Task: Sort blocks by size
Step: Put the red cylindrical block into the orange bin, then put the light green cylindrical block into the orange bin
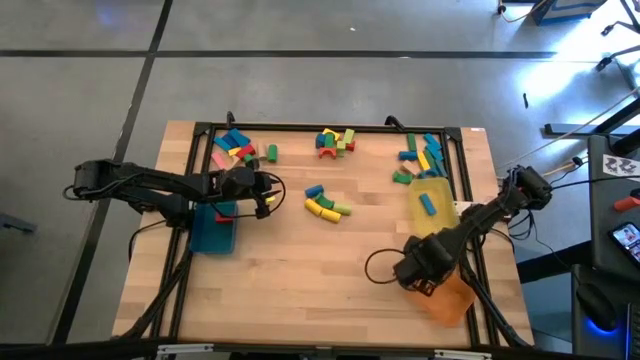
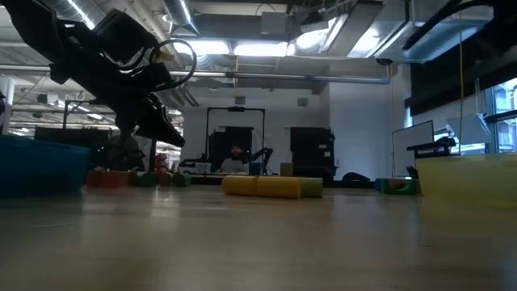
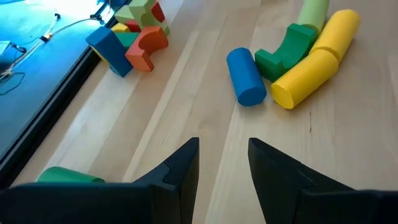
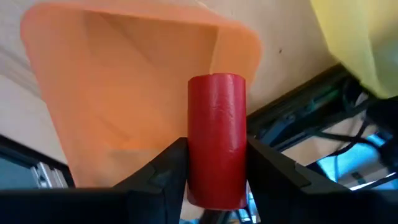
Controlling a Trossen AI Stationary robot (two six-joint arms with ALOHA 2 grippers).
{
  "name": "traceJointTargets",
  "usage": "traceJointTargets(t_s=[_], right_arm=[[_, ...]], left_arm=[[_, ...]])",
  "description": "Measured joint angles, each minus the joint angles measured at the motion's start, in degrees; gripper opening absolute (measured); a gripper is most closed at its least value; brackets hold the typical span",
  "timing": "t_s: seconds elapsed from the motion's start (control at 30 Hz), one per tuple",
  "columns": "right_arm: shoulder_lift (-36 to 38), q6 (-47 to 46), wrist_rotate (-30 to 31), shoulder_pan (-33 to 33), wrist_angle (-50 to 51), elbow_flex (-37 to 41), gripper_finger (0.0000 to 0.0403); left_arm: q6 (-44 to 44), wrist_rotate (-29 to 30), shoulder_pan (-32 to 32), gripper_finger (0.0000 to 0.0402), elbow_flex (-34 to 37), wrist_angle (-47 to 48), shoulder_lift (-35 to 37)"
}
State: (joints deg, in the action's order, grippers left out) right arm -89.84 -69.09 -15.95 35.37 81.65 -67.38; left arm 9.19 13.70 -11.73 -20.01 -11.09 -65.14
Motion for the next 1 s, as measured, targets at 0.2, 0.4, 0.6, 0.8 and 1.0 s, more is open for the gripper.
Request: traceJointTargets(t_s=[0.2,0.4,0.6,0.8,1.0], right_arm=[[0.0,-7.3,1.8,3.6,-0.4,0.0,0.0151],[0.0,-8.5,1.3,1.6,2.2,0.0,0.0152],[0.0,-5.8,-0.7,-2.3,2.1,0.0,0.0178],[0.0,-5.3,-1.3,-2.6,1.0,0.0,0.0224],[0.0,-0.7,-3.9,-8.3,0.8,0.0,0.0247]], left_arm=[[-1.6,0.0,0.0,0.0123,0.0,-0.9,0.0],[-4.0,0.0,0.0,0.0123,0.0,0.8,0.0],[-4.7,0.0,0.0,0.0123,0.0,2.1,0.0],[-4.8,0.0,0.0,0.0123,0.0,2.5,0.0],[-4.8,0.0,0.0,0.0123,0.0,2.3,0.0]])
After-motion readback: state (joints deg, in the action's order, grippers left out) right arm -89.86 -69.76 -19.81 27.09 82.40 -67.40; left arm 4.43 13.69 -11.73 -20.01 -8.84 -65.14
